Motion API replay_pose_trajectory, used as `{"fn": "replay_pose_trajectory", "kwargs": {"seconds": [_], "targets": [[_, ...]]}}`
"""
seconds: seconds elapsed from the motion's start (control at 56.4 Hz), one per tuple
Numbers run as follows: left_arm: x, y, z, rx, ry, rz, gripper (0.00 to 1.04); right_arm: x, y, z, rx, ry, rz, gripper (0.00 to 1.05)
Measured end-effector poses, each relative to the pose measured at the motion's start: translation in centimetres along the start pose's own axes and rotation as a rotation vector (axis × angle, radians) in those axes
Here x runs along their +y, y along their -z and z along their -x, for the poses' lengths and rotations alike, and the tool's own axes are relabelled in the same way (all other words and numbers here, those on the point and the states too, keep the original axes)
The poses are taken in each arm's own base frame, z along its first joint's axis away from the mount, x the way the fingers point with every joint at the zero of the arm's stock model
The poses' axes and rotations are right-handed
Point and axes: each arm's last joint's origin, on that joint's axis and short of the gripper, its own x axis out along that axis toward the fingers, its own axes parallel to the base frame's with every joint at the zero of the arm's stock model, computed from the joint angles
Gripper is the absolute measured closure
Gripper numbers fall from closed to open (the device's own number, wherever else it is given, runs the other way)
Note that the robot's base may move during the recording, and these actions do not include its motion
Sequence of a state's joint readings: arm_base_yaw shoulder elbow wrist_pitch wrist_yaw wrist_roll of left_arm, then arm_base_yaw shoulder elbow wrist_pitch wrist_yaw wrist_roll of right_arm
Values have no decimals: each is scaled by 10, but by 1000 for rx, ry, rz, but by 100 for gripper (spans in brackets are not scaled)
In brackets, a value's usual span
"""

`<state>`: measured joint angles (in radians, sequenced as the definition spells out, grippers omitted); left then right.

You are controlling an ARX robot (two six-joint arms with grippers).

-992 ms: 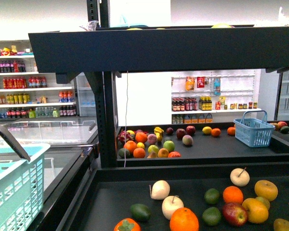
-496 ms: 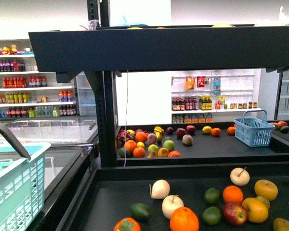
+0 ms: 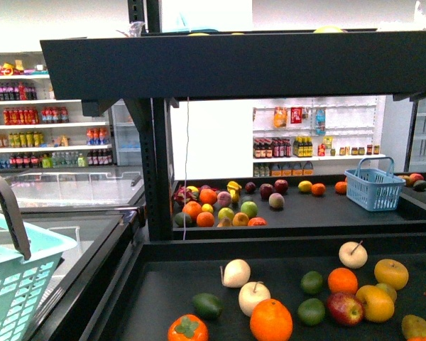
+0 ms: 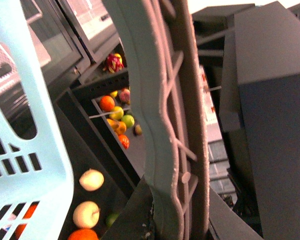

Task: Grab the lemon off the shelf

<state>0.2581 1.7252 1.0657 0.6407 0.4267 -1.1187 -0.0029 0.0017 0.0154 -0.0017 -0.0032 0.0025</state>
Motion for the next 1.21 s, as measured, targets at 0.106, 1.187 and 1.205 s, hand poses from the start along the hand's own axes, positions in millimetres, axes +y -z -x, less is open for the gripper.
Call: {"fn": "replay_pose_trajectory", "kwargs": {"seconds": [0.106,1.187,1.205], "targets": [[-12,12,5,84,23,-28,94,0,0,0,0,0,0,7],[-80,178,-5,767,387,-224,95,0,0,0,0,0,0,7],[-81,180,-6,768,393,-226,95,0,0,0,0,0,0,7]]}}
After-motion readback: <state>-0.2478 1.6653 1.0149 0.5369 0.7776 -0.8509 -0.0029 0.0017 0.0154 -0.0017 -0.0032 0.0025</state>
